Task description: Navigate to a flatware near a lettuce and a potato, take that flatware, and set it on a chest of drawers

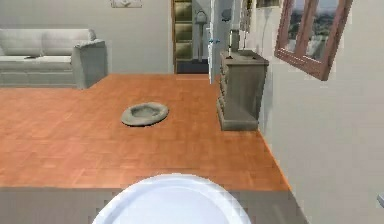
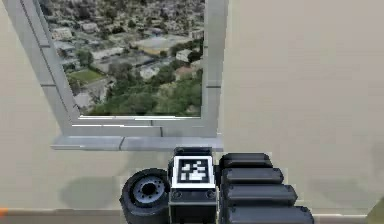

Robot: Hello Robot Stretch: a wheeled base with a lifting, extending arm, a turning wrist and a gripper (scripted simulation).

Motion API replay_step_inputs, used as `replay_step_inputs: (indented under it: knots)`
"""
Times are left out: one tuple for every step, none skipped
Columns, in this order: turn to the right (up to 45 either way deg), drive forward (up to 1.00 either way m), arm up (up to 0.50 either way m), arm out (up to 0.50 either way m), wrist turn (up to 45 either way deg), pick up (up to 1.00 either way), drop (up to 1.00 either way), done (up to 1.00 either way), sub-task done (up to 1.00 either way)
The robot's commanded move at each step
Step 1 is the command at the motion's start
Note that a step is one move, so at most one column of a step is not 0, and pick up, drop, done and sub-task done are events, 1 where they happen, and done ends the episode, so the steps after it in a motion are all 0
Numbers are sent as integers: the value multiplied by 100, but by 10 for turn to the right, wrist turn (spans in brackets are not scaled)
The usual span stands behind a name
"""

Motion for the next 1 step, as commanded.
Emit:
replay_step_inputs:
  knots:
    - [0,100,0,0,0,0,0,0,0]
